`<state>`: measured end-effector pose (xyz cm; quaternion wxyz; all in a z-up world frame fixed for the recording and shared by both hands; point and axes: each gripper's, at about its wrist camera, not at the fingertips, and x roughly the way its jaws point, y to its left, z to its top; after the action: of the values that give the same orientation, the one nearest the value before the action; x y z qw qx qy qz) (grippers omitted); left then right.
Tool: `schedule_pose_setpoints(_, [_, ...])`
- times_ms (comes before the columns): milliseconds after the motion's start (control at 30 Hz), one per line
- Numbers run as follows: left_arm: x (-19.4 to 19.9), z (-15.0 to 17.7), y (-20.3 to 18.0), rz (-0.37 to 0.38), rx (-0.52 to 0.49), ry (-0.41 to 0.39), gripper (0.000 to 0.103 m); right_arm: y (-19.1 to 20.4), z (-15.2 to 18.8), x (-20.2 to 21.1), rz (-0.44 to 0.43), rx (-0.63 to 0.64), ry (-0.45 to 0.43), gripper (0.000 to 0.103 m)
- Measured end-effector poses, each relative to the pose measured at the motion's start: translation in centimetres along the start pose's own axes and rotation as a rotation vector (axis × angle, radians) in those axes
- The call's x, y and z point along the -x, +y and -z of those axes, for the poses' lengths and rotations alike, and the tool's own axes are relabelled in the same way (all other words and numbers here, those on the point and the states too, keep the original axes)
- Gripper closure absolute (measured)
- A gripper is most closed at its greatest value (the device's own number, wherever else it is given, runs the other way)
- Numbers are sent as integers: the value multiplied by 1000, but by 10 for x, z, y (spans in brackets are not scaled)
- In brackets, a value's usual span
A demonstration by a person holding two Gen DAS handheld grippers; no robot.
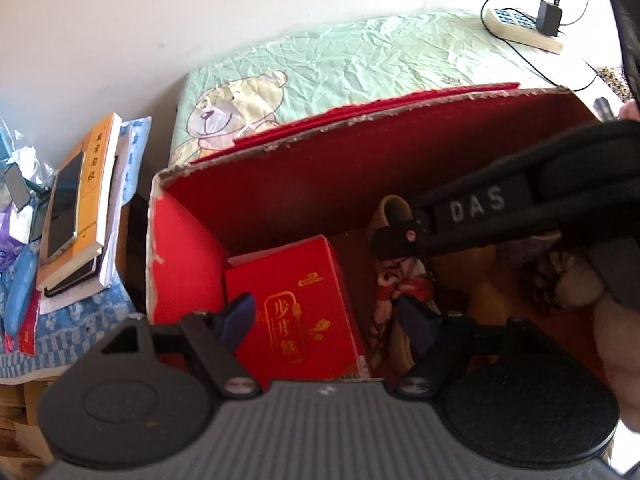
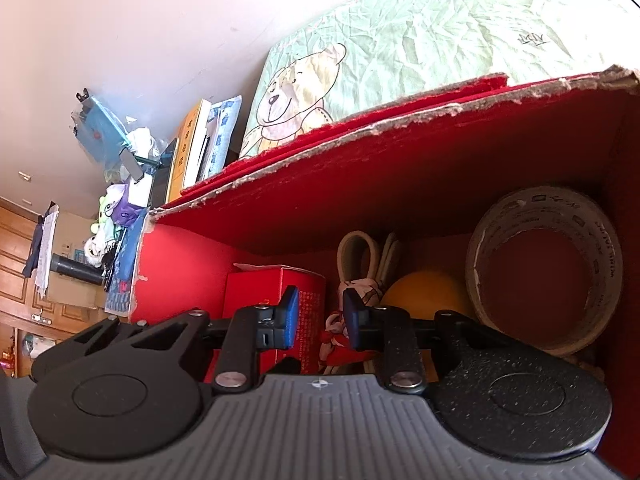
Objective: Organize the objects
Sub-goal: 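Lower the red carton into the box beside the pouch and open the right gripper, then withdraw the open right gripper up out of the red box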
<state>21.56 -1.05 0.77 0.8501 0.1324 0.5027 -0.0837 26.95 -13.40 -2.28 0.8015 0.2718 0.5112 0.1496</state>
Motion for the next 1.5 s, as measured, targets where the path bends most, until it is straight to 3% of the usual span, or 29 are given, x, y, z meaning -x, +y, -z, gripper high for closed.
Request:
schedule_pose_setpoints(367, [-11, -6, -6, -45, -9, -6, 18, 6, 3, 2, 46, 2, -40, 76])
schedule_pose_setpoints(700, [-2, -4, -5, -40, 13, -28, 18, 17, 17, 27, 217, 99, -133, 76])
schedule_pose_setpoints(833, [7, -2, -9, -37, 13, -39, 18, 16, 24, 40, 235, 114, -170, 75])
schedule_pose_setpoints(933, [12, 1, -12, -38, 17, -41, 17, 20, 32, 48, 271, 148, -204, 71])
schedule_pose_setpoints(1000, [16, 3, -12, -38, 23, -43, 17, 22, 37, 53, 290, 160, -222, 60])
schedule_pose_setpoints(1067, [22, 5, -14, -41, 28, -47, 16, 23, 42, 57, 304, 168, -241, 57])
schedule_pose_setpoints(1500, [57, 22, -19, -74, 51, -95, 11, 30, 72, 81, 356, 163, -292, 57])
